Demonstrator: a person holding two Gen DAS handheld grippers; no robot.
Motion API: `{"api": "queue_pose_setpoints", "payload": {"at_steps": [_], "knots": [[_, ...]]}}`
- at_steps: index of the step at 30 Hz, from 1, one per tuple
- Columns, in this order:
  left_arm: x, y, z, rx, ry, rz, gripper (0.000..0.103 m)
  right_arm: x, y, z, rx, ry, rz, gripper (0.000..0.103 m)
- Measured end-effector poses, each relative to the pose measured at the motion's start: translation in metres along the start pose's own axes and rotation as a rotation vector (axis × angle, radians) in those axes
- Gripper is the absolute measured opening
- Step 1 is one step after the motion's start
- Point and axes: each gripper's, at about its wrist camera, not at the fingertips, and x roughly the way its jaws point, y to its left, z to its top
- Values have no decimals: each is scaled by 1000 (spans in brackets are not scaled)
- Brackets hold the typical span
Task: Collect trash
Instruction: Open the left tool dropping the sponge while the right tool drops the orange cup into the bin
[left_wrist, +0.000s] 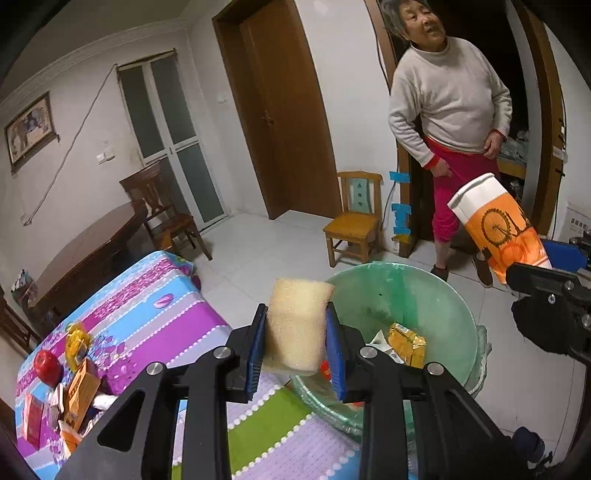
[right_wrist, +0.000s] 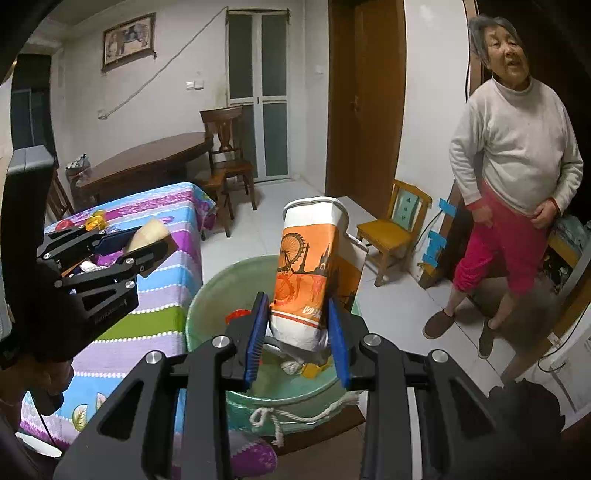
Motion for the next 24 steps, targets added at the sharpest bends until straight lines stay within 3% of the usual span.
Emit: {"api": "queue_pose_setpoints", "payload": {"at_steps": [24], "knots": [[49, -18, 2, 55, 54, -8, 31, 30, -14, 5, 22, 62, 3, 31]]}}
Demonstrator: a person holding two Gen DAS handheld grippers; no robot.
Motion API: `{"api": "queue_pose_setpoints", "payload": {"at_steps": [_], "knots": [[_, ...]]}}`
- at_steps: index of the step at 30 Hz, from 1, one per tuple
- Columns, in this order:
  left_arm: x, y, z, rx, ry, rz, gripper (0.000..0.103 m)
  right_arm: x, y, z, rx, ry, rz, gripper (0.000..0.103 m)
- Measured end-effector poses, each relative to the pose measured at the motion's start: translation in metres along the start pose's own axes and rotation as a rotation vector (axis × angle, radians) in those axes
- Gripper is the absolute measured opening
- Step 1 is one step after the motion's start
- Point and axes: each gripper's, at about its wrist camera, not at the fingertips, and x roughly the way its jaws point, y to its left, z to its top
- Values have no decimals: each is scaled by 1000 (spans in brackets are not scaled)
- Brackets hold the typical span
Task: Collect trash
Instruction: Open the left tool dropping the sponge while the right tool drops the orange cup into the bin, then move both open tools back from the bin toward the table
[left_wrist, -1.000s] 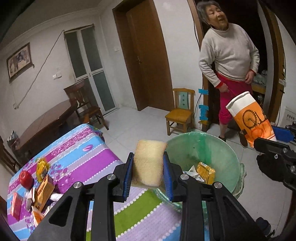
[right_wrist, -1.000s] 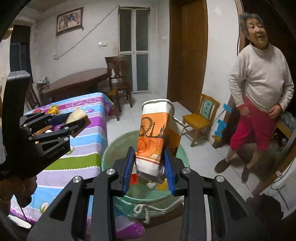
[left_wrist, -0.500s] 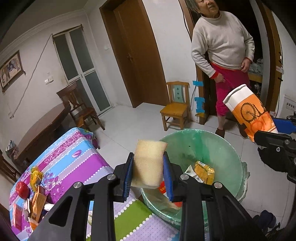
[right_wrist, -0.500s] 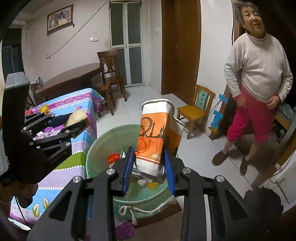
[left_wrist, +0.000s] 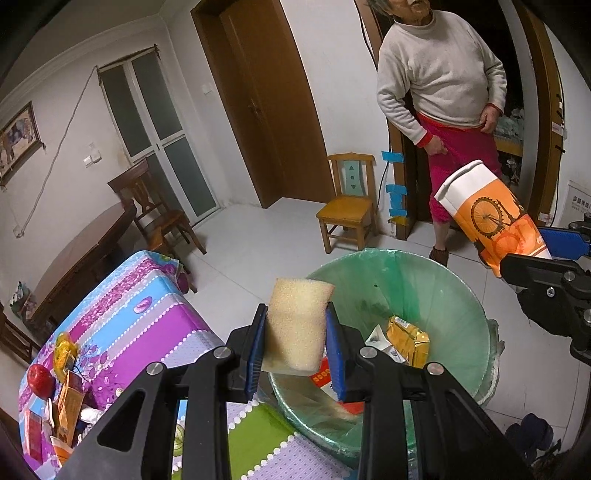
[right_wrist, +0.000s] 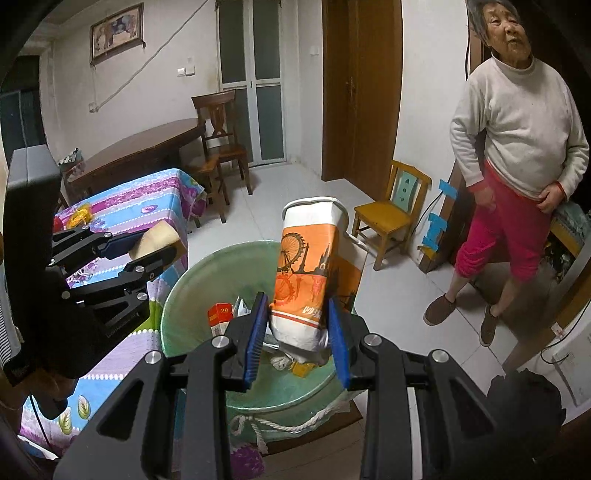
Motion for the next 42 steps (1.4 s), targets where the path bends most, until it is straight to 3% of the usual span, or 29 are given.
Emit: {"api": "queue_pose_setpoints", "payload": {"at_steps": [22, 24, 26, 27, 42], "knots": [[25, 5, -2, 1, 24, 6, 32, 22, 3, 12, -17, 20, 3, 33], [30, 4, -2, 7, 31, 21, 36, 28, 4, 13, -29, 22, 0, 38], [33, 3, -3, 6, 47, 33, 64, 34, 4, 14, -26, 30, -7, 43], [34, 3, -3, 5, 42, 35, 66, 36, 3, 14, -22, 30, -7, 43], [27, 7, -16, 12, 8, 68, 66, 34, -4, 3, 8, 8, -17, 43]]}}
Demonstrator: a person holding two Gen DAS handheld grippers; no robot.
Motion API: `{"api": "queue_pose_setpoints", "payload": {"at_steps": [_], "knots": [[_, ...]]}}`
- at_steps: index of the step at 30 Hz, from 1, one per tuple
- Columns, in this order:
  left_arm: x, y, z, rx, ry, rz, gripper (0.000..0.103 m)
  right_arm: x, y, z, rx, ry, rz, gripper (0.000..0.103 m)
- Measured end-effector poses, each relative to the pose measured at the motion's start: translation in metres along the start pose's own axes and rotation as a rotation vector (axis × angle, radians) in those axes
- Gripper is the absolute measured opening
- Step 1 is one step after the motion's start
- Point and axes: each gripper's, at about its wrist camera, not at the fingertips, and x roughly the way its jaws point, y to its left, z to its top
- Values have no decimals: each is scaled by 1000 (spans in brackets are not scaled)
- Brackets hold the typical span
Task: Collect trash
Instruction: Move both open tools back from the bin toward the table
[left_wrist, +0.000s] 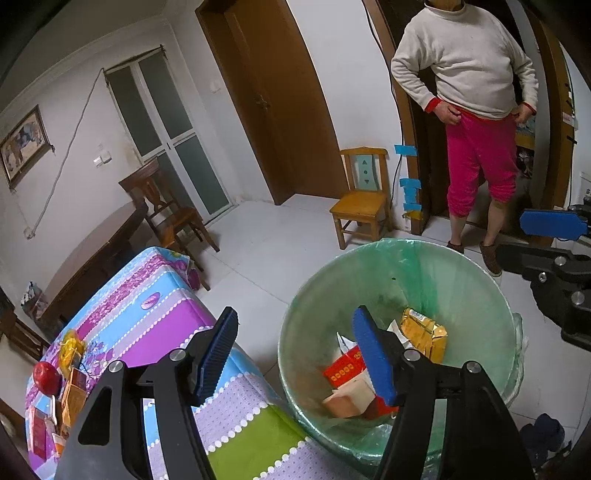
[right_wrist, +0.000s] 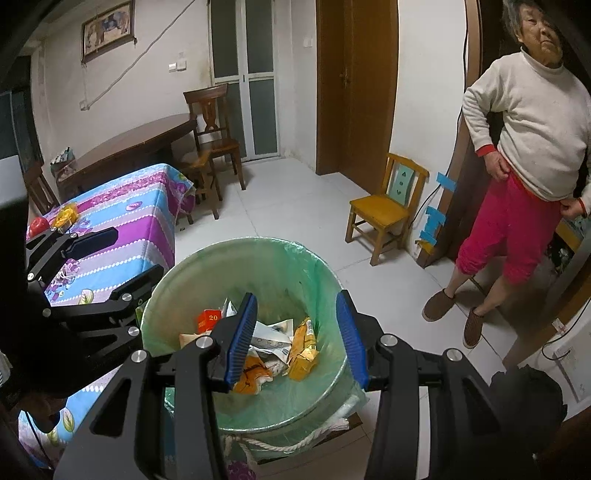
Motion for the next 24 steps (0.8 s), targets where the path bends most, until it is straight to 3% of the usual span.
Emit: {"api": "queue_pose_setpoints", "payload": {"at_steps": [16, 24], "knots": [[-56, 43, -31, -97, -68, 69, 66, -46, 31, -11, -9, -173, -3, 43], [-87, 91, -67, -183, -66, 125, 67, -64, 80, -15, -35, -289, 39, 43]]}}
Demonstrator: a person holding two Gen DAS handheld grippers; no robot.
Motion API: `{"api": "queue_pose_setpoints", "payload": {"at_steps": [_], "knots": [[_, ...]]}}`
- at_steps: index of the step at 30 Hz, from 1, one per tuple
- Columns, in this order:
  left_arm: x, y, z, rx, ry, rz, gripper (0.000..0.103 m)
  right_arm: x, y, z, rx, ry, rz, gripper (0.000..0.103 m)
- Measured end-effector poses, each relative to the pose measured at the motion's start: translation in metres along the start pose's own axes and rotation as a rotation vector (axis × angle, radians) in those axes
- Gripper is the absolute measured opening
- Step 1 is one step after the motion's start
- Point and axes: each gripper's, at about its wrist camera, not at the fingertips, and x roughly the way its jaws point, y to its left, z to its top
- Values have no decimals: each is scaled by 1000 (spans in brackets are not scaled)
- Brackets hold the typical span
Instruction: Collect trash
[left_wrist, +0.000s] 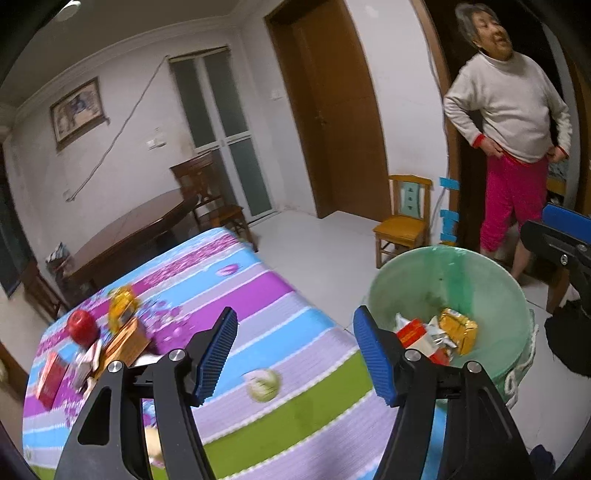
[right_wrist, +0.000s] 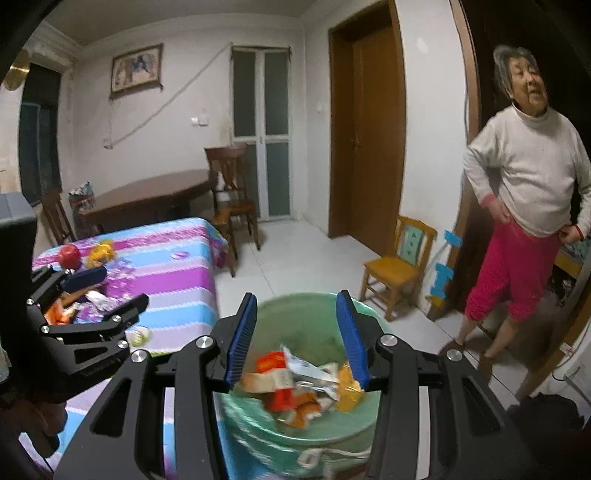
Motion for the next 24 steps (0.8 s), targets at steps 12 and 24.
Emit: {"api": "queue_pose_setpoints", "payload": {"at_steps": [12, 24], "knots": [[-35, 92, -34, -141, -2, 12, 71, -34, 77, 2, -45, -30, 64, 43], [-18, 81, -39, -127, -81, -34, 73, -10, 91, 24, -122, -113, -30, 43]]}}
